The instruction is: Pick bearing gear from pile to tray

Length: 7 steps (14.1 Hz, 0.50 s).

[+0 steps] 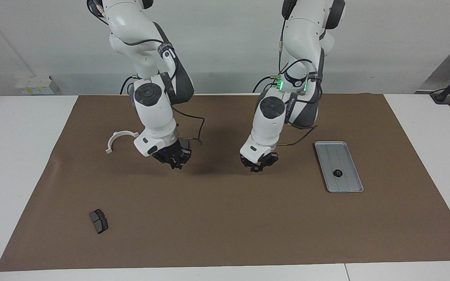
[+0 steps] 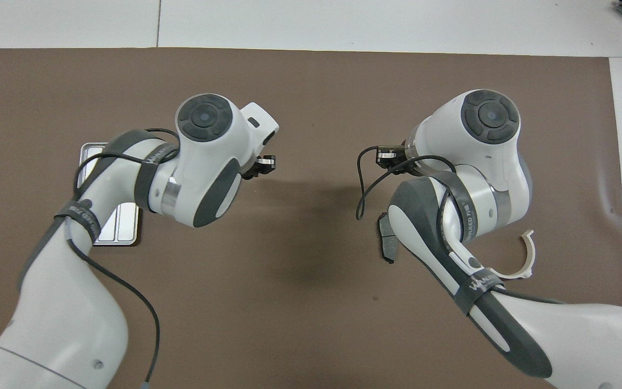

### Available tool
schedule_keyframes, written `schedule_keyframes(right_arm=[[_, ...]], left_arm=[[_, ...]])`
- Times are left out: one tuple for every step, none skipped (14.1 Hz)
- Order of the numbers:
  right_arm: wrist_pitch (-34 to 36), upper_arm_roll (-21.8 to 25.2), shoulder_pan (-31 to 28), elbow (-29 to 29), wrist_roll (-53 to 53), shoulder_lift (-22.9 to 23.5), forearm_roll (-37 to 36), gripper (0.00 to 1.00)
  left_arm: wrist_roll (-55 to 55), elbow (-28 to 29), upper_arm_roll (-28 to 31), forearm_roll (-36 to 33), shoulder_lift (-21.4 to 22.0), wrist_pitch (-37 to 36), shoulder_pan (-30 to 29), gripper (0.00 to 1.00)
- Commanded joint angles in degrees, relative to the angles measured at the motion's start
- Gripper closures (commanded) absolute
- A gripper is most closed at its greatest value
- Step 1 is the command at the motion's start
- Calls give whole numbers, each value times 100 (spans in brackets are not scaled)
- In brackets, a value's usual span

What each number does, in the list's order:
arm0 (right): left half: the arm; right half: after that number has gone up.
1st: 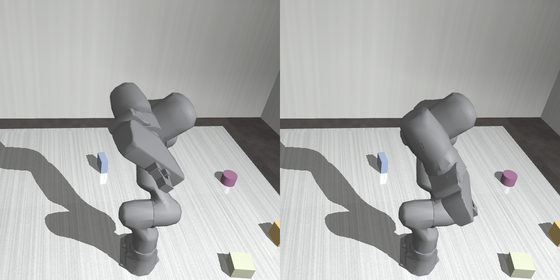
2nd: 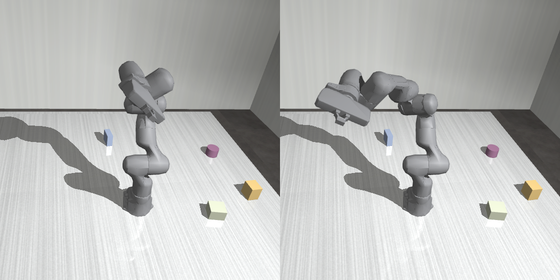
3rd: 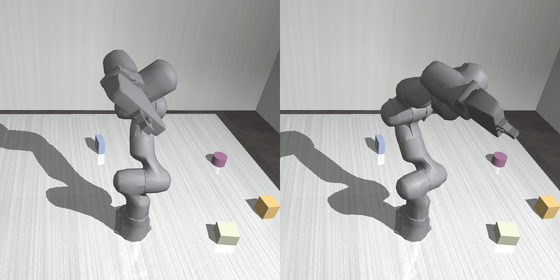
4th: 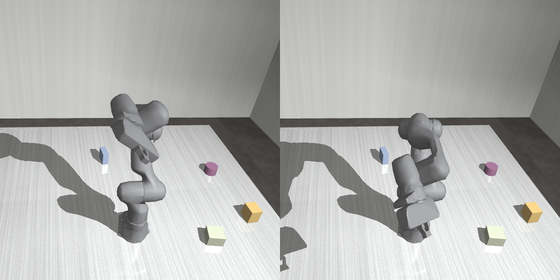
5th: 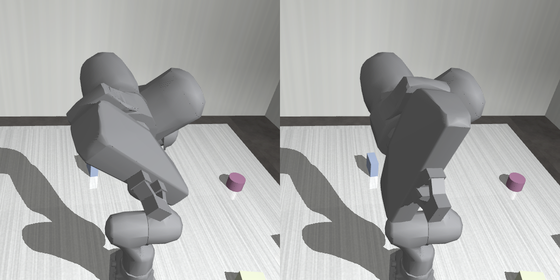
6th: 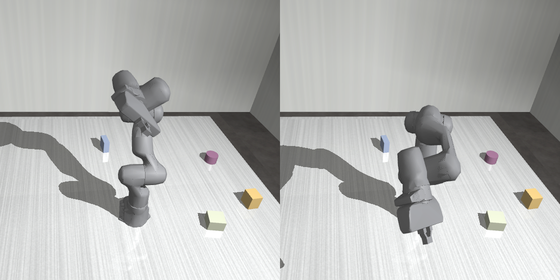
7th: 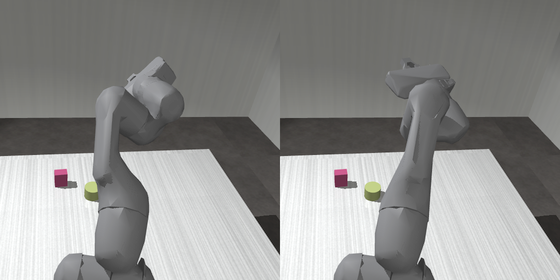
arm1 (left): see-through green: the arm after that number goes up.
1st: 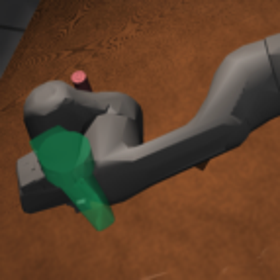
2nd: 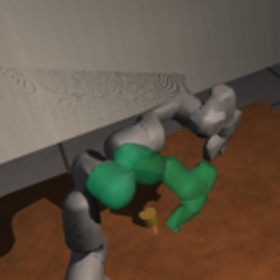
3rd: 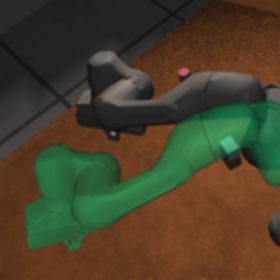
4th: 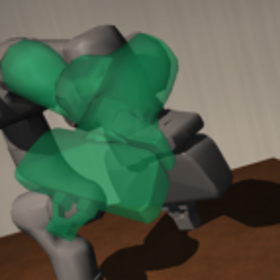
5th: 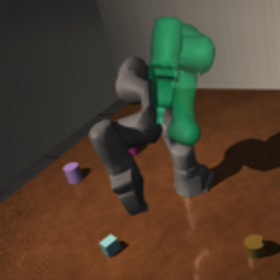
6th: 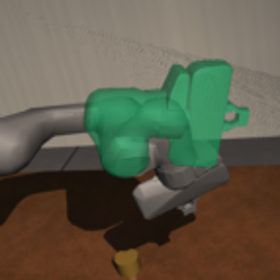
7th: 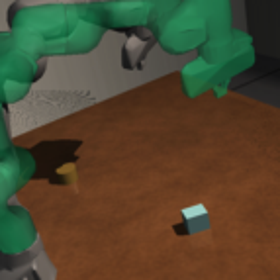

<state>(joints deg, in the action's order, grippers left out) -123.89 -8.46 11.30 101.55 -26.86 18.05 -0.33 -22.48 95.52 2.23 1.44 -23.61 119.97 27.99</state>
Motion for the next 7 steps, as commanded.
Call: schedule_keyframes(right_arm=[[-162,-16,336,5,-652,58,68,100],[-197,-16,486,5,-915,93,51,100],[-223,-16,626,-13,-1162,111,16,100],[-293,-16,828,-91,-1408,216,-28,100],[-389,-7,978,-153,-1697,347,-46,100],[-469,-7,1153,-188,-1952,444,-55,100],[-487,2,1346,-258,-2199,558,-55,100]], left_arm=[[1153,107,-83,84,426,-666,-889,91],[1636,107,-74,93,488,-842,-1171,91],[2163,116,-65,110,506,-975,-1487,91],[2752,116,-57,111,497,-1089,-1786,91],[3297,142,-48,111,480,-1160,-2058,91],[3772,168,-48,111,436,-1169,-2331,91],[4169,169,-48,111,392,-1161,-2534,91]])
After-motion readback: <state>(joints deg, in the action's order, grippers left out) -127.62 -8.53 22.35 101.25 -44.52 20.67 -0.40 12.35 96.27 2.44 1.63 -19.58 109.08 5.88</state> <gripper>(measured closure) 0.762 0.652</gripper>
